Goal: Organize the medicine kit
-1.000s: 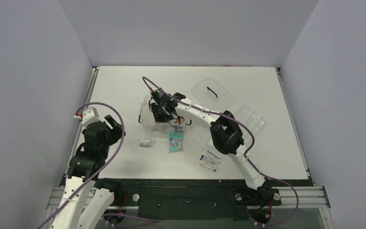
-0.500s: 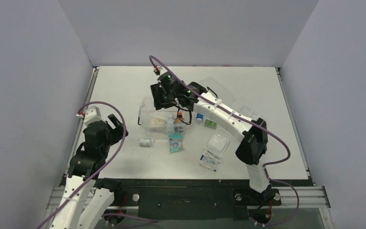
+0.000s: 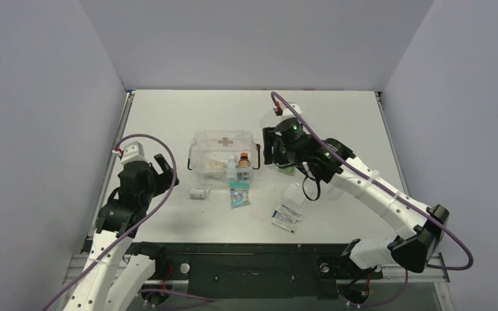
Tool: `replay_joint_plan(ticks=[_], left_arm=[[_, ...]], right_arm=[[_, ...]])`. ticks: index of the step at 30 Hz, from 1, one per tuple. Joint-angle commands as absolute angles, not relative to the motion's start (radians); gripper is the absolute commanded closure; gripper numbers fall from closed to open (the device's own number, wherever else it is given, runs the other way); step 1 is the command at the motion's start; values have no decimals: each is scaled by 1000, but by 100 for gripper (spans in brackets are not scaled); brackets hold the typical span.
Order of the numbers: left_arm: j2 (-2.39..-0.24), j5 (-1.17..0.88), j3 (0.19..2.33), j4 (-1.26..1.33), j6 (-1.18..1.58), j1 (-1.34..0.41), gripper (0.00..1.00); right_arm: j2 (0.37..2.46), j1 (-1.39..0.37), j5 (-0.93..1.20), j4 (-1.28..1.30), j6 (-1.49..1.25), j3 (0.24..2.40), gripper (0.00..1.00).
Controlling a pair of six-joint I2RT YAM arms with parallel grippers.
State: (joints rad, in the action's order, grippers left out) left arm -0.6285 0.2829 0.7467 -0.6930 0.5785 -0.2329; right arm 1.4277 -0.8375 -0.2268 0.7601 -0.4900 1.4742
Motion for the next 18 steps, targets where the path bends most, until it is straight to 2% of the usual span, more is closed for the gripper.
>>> replay_joint_plan(ticks=[1,8,18], left_arm=[[-651,249,760,-659,551,-233,18],[-715,193,807,-720,522,-233,18],[-702,58,772,-666,462,-232,19]], right_arm=[[1262,-804,-304,750,-560,1304,41],[1086,-753,-367,786,-714,1072,40],[1060,-660,-390,728,-924,860,39]])
